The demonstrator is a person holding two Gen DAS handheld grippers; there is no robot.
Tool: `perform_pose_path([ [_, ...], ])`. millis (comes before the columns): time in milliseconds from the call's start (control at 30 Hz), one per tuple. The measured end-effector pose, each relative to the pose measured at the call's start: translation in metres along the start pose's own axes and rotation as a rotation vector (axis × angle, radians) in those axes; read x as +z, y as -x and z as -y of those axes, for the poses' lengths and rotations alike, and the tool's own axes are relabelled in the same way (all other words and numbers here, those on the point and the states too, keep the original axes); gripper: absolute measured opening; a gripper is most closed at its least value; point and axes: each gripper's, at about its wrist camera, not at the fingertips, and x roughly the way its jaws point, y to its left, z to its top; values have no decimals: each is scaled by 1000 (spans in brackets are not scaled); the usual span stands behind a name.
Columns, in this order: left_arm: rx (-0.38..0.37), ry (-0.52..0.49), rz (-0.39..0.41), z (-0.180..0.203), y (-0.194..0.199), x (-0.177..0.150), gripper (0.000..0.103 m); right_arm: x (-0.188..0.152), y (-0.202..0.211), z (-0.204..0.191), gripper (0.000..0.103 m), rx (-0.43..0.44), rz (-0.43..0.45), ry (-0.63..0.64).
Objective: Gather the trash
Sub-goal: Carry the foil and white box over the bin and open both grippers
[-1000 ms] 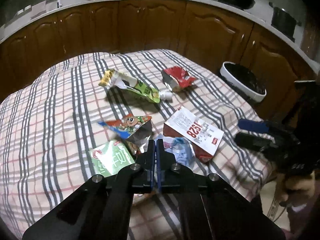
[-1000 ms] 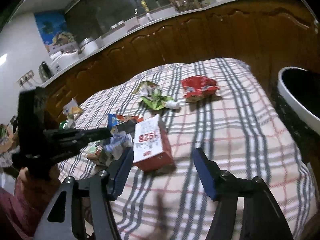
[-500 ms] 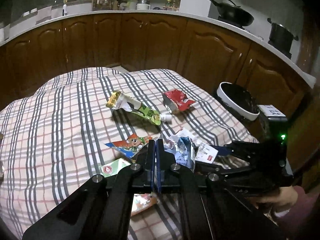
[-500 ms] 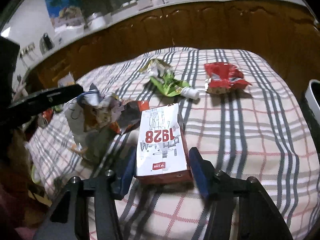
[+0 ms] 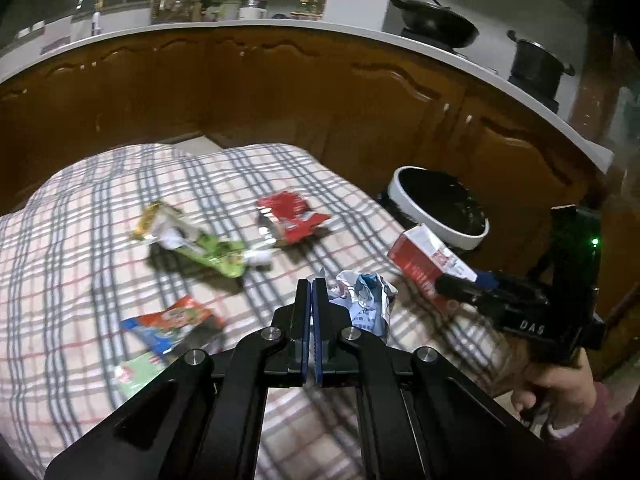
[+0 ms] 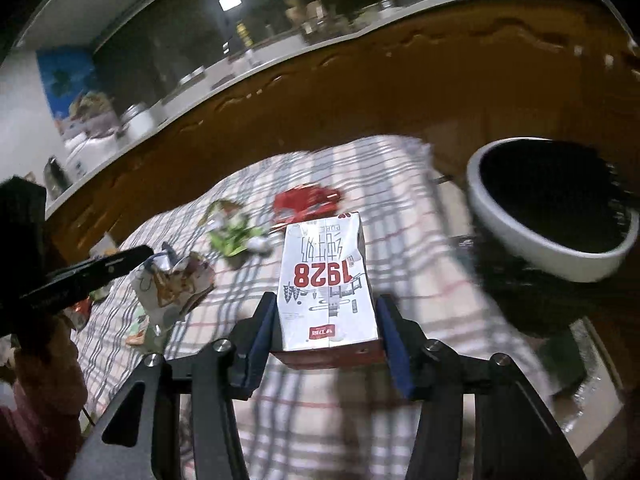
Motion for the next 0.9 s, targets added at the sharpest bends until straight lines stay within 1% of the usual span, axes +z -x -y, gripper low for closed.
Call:
perform_pose_path([
  [300,-71,-58,8,46,-28,26,1,11,41,60,51,-102,77,-88],
  [533,-119,-81,13,80,-54,50,1,21,59,96,51,-168,113,-125],
  [733,-146,-109,30,109,-74,78,1,35,62,119,51,-207,129,-156],
  [900,-152,-122,32,129,-97,104,1,49,55,133,51,-232,125,-158],
])
